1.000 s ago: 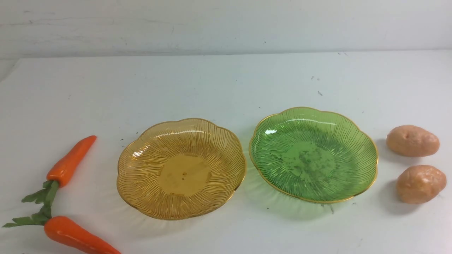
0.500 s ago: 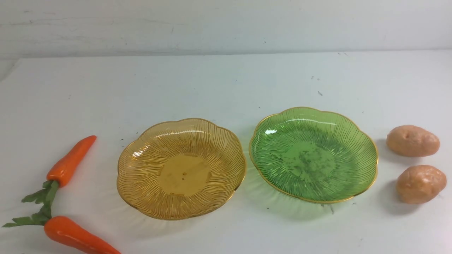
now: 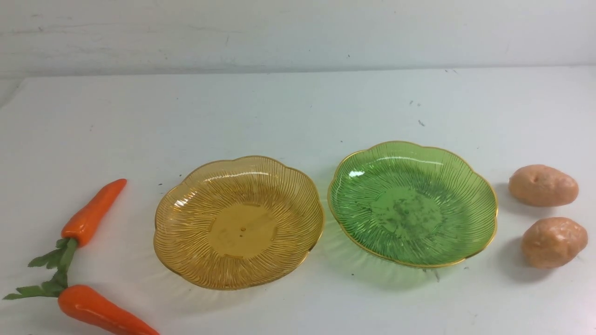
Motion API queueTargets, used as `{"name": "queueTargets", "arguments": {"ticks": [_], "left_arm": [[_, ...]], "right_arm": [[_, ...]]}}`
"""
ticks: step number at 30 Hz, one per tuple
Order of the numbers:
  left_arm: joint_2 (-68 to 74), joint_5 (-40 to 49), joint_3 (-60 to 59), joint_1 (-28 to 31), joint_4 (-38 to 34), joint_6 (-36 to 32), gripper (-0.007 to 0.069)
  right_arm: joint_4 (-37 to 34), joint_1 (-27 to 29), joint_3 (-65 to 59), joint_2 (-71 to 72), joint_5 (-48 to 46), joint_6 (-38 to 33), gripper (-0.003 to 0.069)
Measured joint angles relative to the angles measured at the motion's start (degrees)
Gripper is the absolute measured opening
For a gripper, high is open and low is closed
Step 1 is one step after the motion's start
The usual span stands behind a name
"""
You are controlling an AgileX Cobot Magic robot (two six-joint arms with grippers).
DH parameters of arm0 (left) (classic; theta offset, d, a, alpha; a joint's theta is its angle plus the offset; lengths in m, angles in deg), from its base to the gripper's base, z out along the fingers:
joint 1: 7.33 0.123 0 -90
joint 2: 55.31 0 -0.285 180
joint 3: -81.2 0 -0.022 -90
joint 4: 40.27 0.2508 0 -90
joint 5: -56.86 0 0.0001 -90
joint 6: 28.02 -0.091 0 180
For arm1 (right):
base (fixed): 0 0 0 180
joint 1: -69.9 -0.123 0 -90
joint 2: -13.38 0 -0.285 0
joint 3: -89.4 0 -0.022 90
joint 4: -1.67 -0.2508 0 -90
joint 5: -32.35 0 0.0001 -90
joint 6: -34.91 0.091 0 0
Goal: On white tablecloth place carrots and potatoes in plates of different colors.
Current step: 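Put the potato onto the plate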
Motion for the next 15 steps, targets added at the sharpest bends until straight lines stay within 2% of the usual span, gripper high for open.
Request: {"name": "queueTargets", "arguments": {"ticks": [2,4,7,10,13,15], "left_arm": [[0.0,0.0,0.0,0.0,0.0,0.0,-0.0013],[0.0,0.0,0.0,0.0,0.0,0.0,-0.0013],[0.0,0.0,0.0,0.0,0.0,0.0,-0.0013],[0.0,0.0,0.0,0.0,0.0,0.0,-0.0013],[0.0,0.0,0.0,0.0,0.0,0.0,-0.0013],[0.0,0.0,0.0,0.0,0.0,0.0,-0.0013]], "right_arm": [[4.2,1.0,2.7,-8.1,-8.9,2.6,-0.0014],[10.8,2.1,3.2,-22.7,-16.2,9.5,-0.0012],[17.6,2.5,4.8,-39.5,-16.3,17.4,-0.001],[20.6,2.5,10.7,-53.1,-16.3,23.8,-0.0003],[21.6,2.5,17.7,-63.4,-19.5,26.8,0.0036],[23.3,2.5,23.5,-70.8,-23.3,27.2,0.0087]]}}
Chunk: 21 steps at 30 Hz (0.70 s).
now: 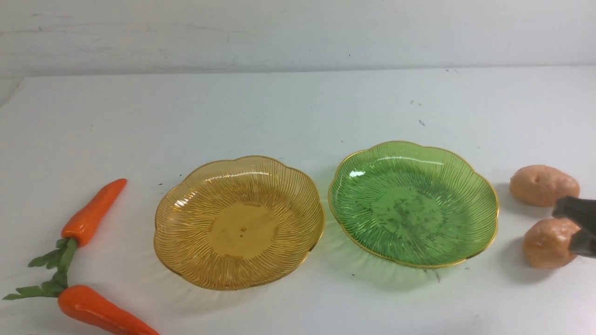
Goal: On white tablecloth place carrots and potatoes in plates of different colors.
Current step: 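Put the potato onto the plate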
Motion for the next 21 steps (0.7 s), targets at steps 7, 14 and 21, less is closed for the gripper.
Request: {"name": "queueTargets", "arguments": {"ticks": [7,14,21], "left_arm": [[0.0,0.0,0.0,0.0,0.0,0.0,-0.0013],[0.0,0.0,0.0,0.0,0.0,0.0,-0.0013],[0.0,0.0,0.0,0.0,0.0,0.0,-0.0013]], "right_arm": [[8.5,0.0,17.6,-12.6,-16.8,2.8,0.0295],[8.9,0.0,18.8,-15.9,-16.2,9.1,0.0551],[9.3,0.0,19.1,-20.2,-15.5,15.0,0.0645]]}}
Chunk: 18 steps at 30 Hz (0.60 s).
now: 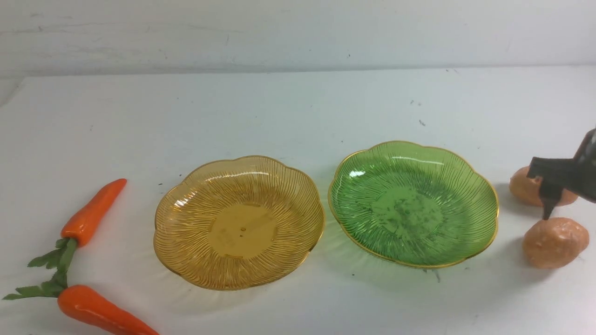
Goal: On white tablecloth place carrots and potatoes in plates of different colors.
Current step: 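Put the potato onto the plate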
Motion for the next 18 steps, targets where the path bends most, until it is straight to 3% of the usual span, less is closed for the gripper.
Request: {"name": "queueTargets", "arguments": {"ticks": [6,9,12,18], "left_arm": [[0.0,0.0,0.0,0.0,0.0,0.0,-0.0013],[0.0,0.0,0.0,0.0,0.0,0.0,-0.0013],[0.0,0.0,0.0,0.0,0.0,0.0,-0.0013],[0.0,0.0,0.0,0.0,0.0,0.0,-0.0013]], "right_arm": [[0.4,0.0,0.0,-3.3,0.2,0.8,0.0633],[0.3,0.0,0.0,-3.7,0.3,-0.4,0.0588],[0.4,0.0,0.5,-3.7,-1.0,-3.0,0.054],[2.6,0.0,5.5,-3.7,-5.7,-11.8,0.054]]}}
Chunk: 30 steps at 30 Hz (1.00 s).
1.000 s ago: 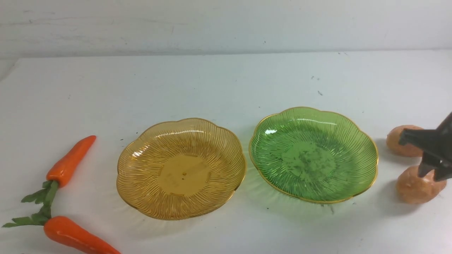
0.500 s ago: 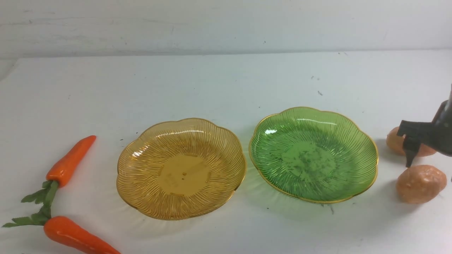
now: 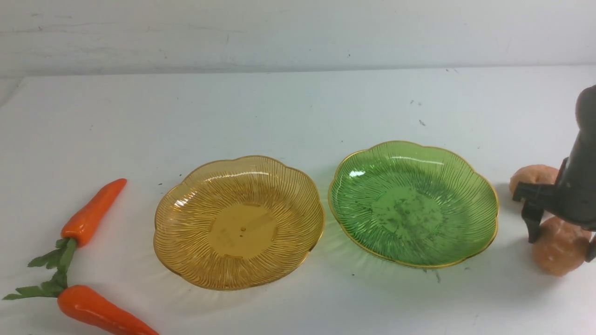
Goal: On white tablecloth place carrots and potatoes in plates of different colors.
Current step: 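Put the potato onto the plate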
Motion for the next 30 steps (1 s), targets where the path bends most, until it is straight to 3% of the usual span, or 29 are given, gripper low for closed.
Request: {"name": "queueTargets", "arguments": {"ticks": [8,12,16,23,30], "left_arm": [[0.0,0.0,0.0,0.0,0.0,0.0,-0.0013],[0.0,0.0,0.0,0.0,0.0,0.0,-0.0013],[0.0,0.0,0.0,0.0,0.0,0.0,-0.0013],[0.0,0.0,0.0,0.0,0.0,0.0,-0.0013],[0.0,0.0,0.0,0.0,0.0,0.0,-0.0013]], "right_arm": [[-4.5,-0.6,6.9,3.8,-0.7,-9.2,0.054],[-11.3,-3.2,8.8,6.7,-1.0,-12.2,0.054],[-13.5,-7.4,8.8,6.5,-0.8,-13.5,0.054],[-8.5,-17.7,8.8,-2.2,10.0,-14.0,0.054],[-5.6,-18.7,9.3,-4.7,9.8,-13.4,0.0573]]}}
